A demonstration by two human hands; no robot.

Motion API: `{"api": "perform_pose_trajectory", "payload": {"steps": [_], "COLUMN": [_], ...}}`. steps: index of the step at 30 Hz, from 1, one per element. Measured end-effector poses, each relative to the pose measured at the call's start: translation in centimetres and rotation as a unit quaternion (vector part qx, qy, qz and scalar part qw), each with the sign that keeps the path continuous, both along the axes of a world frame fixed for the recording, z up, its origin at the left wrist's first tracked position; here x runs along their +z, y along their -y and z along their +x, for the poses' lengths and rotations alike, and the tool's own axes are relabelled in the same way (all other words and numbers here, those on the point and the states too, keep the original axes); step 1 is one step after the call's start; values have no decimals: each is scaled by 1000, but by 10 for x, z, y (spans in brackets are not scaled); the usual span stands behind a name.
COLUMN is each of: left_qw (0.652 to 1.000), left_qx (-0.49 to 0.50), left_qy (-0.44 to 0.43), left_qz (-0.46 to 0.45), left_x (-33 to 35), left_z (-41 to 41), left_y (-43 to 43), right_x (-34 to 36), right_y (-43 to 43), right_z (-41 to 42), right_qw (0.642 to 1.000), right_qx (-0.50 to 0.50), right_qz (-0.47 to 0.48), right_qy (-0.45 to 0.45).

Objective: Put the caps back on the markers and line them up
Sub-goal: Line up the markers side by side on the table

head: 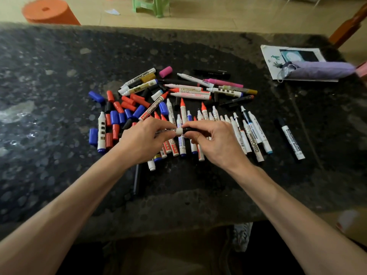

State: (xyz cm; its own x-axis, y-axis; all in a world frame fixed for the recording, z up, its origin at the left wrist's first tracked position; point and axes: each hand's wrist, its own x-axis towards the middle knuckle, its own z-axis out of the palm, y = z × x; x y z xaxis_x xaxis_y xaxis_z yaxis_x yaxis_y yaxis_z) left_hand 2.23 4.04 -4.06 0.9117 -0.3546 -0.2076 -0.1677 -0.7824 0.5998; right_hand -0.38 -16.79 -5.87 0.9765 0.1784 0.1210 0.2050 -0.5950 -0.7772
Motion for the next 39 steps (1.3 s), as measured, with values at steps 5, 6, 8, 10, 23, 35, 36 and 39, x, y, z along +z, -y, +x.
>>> {"api": "perform_pose_trajectory", "payload": {"steps": [5, 6, 8, 10, 23, 35, 36, 39], "left_qw": [1000, 1000, 1000, 1000, 992, 993, 993, 994], "left_qx": [2, 4, 8, 4, 10, 30, 28, 22], "left_qy": [-2, 0, -1, -1, -63, -36, -36, -36], "left_qz": [-25, -22, -21, -28, -108, -109, -107, -105], "left_x": [-6, -6, -7, -8, 6, 5, 5, 3], "left_z": [1, 1, 0, 0, 9, 4, 3, 3], "left_y": [-4, -4, -5, -6, -31, -19, -19, -23], "right_x": [-3, -3, -4, -4, 6, -13, -15, -20], "right_y": [-5, -6, -9, -9, 58, 42, 40, 32], "right_z": [-3, -3, -4, -3, 29, 78, 83, 93], "right_qw": [1000, 1000, 999, 1000, 991, 951, 949, 940], "right_qx": [-14, -15, -16, -11, -114, -164, -169, -177], "right_qz": [7, 5, 0, -2, -68, -261, -266, -291], "right_qy": [19, 22, 28, 28, 23, 32, 25, 17]}}
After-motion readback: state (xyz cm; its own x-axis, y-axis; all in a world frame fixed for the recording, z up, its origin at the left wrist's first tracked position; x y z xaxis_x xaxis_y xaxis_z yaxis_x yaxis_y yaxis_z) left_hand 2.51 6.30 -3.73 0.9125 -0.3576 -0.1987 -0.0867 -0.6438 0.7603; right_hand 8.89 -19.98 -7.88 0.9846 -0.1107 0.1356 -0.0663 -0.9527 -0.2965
